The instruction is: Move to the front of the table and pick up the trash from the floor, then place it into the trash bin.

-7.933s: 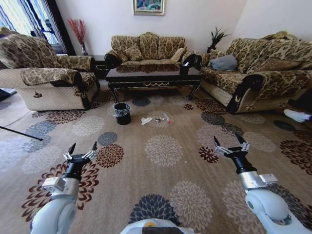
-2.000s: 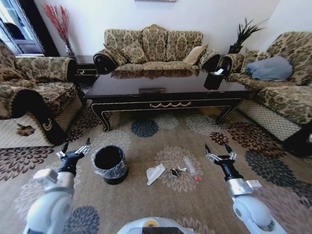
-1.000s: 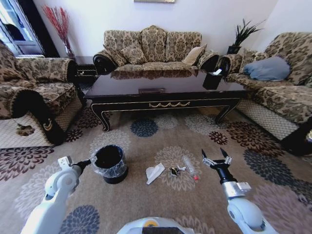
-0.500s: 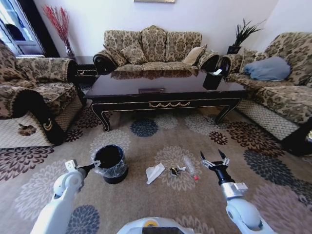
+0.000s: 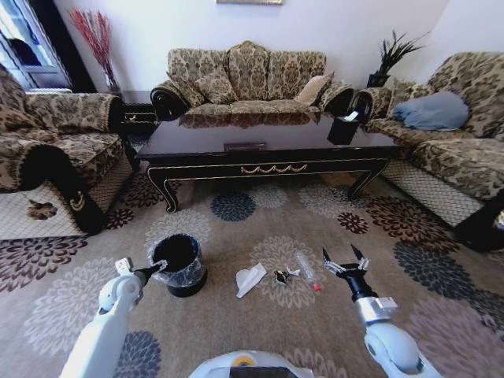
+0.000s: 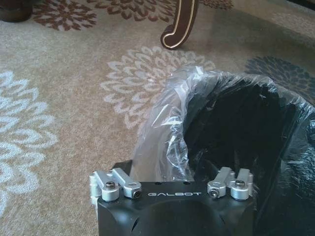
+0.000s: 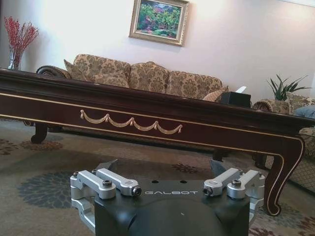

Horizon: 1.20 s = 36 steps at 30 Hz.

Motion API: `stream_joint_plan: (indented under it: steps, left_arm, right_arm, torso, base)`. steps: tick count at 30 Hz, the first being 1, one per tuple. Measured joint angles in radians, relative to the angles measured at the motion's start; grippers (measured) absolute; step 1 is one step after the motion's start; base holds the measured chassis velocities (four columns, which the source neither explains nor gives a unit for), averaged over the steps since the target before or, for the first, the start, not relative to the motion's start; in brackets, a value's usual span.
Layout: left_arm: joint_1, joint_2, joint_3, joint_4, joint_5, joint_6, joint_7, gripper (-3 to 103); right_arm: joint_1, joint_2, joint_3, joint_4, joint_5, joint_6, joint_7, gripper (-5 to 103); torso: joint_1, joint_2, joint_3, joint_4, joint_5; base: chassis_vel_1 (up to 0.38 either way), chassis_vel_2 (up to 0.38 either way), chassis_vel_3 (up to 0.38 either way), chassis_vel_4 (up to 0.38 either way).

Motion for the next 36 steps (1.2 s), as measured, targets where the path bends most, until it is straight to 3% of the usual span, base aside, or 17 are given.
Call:
stream_joint_plan:
  steps: [3,9,11,15,17,23,27,29,36]
  left_arm:
    - [0.002,0.002,0.000,-0.002,0.001,0.000,0.001,76]
    - [0.013,0.010,-0.003,-0.011,0.002,0.000,0.001,49]
    - [0.015,0.011,-0.005,-0.012,0.002,0.000,0.001,49]
    - [0.028,0.013,-0.015,-0.023,0.007,0.001,-0.002,27]
    - [0.032,0.014,-0.018,-0.026,0.010,0.001,-0.003,27]
    - [0.059,0.015,-0.044,-0.051,0.016,0.005,-0.005,3]
    - [0.076,0.018,-0.063,-0.073,0.018,0.006,-0.009,2]
    - [0.095,0.024,-0.083,-0.106,0.014,0.005,-0.009,2]
    - [0.127,0.041,-0.112,-0.188,-0.011,0.006,-0.029,2]
  right_arm:
    - [0.002,0.002,-0.004,-0.003,-0.004,0.000,0.000,100]
    - [0.012,0.004,-0.015,-0.012,-0.012,-0.001,0.006,100]
    - [0.014,0.004,-0.016,-0.012,-0.015,-0.004,0.011,100]
    - [0.032,0.005,-0.035,-0.009,-0.014,-0.076,0.084,100]
    - [0.035,0.005,-0.039,-0.007,-0.007,-0.091,0.099,100]
    - [0.054,0.001,-0.060,-0.019,0.025,-0.149,0.161,100]
    - [0.067,-0.005,-0.073,-0.025,0.032,-0.207,0.223,100]
    - [0.086,-0.014,-0.093,-0.033,0.084,-0.254,0.268,100]
    - [0.127,-0.026,-0.122,-0.065,0.169,-0.301,0.284,100]
  torso:
    - [0.000,0.000,0.000,-0.0001,0.0000]
    - [0.000,0.000,0.000,0.0000,-0.0001]
    - [0.000,0.000,0.000,0.0000,-0.0001]
    - [0.000,0.000,0.000,0.0001,-0.0001]
    - [0.000,0.000,0.000,0.0001,-0.0002]
    - [0.000,0.000,0.000,0.0003,-0.0002]
    - [0.000,0.000,0.000,0.0002,-0.0006]
    - [0.000,0.000,0.000,0.0001,0.0000]
    - [0.000,0.000,0.000,0.0004,-0.0001]
  base:
    - [0.000,0.000,0.000,0.000]
    - [0.000,0.000,0.000,0.000]
    - [0.000,0.000,0.000,0.000]
    - [0.000,0.000,0.000,0.000]
    - [0.000,0.000,0.000,0.000]
    - [0.000,0.000,0.000,0.000]
    - [0.000,0.000,0.000,0.000]
    - [0.000,0.000,0.000,0.000]
    - [0.000,0.000,0.000,0.000]
